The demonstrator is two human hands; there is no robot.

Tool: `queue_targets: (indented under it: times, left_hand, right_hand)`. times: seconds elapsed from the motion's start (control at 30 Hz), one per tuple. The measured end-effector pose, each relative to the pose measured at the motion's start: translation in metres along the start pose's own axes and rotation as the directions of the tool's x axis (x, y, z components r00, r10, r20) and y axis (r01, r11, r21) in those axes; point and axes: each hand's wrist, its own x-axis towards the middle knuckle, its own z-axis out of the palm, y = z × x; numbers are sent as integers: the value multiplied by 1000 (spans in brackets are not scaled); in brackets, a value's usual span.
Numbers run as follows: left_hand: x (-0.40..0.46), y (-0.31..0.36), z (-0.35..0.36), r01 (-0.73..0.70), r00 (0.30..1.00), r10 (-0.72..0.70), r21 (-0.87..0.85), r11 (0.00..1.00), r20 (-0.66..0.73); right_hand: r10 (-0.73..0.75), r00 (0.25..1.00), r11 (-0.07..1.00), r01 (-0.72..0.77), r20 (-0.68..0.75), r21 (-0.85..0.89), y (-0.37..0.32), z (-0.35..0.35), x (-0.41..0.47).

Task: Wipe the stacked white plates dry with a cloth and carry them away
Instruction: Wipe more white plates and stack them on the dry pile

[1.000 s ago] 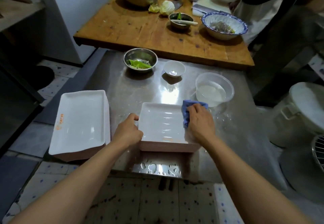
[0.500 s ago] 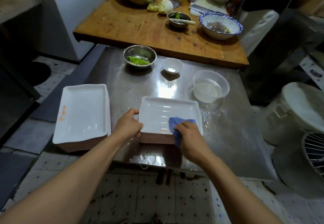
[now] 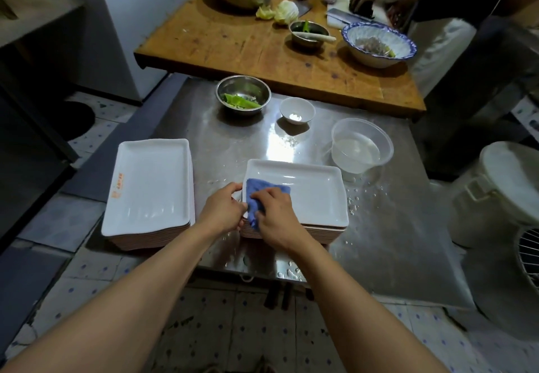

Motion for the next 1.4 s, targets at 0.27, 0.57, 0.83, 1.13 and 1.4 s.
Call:
queue_targets:
  times: [0.27, 0.57, 0.83, 1.13, 1.4]
  left_hand:
    - [1, 5, 6, -8, 995, 34, 251, 968, -99]
    - [-3, 6, 10, 3, 985, 50, 309, 951, -163]
    - [-10, 12, 15, 23, 971, 74, 400, 916, -225]
    - [-44, 33, 59, -311, 856, 516, 779, 545, -19]
    - [-49, 48, 76, -467, 733, 642, 853, 234, 225]
  right_hand:
    - [108, 984, 962, -140, -145, -235, 38, -28, 10]
    - [182, 978, 929, -206, -107, -309, 70, -65, -33]
    - [131, 983, 855, -178, -130, -487, 75, -79, -73]
    - [352, 855, 929, -269, -380, 254, 82, -98, -104]
    - [611, 715, 724, -331, -340, 604, 108, -91, -112]
